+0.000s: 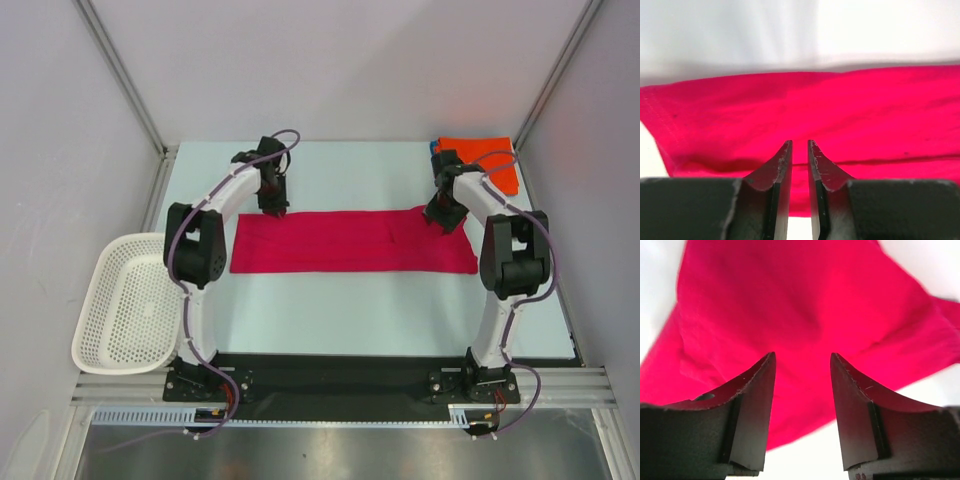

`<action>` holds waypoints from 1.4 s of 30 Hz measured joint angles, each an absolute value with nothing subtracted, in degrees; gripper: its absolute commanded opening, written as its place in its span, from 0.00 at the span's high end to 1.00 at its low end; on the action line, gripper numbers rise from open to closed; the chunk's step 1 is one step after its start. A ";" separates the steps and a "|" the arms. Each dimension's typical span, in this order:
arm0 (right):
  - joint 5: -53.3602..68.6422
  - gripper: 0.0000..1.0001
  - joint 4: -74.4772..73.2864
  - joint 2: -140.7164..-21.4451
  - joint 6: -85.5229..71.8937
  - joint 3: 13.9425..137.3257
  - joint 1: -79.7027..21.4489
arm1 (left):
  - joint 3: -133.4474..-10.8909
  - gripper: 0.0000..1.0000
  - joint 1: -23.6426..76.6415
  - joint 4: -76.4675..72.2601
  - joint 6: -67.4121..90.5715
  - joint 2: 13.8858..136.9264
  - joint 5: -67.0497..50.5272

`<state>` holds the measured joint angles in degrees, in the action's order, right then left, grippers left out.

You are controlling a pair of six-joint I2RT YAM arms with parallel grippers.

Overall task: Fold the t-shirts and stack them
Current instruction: Fold the tshirt

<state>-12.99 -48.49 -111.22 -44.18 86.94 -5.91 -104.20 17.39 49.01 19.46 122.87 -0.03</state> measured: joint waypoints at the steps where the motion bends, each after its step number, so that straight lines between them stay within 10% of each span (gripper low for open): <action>1: -14.06 0.47 -48.40 -112.22 -45.08 87.64 -6.74 | -103.83 0.76 17.32 48.84 19.46 122.80 0.45; 17: -20.91 0.42 -49.06 -124.95 -45.08 97.86 -9.41 | -93.38 0.74 17.12 48.62 18.72 113.19 3.97; 22: -21.76 0.42 -49.12 -126.61 -44.75 100.55 -11.05 | -93.67 0.98 17.65 47.62 16.40 111.48 4.51; 32: -22.26 0.42 -47.37 -125.86 -44.27 98.76 -11.31 | -88.14 0.84 22.24 49.91 20.64 112.18 12.01; 35: -22.28 0.42 -46.26 -125.38 -43.83 97.82 -11.33 | -88.31 0.41 22.72 50.76 20.16 114.37 12.73; 42: -22.31 0.41 -45.28 -125.14 -41.85 97.34 -11.44 | -86.74 0.24 22.48 48.99 20.38 116.38 13.56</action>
<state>-22.31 -45.28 -125.14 -41.85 97.34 -11.44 -86.74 22.48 48.99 20.38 116.38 13.56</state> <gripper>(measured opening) 0.581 0.736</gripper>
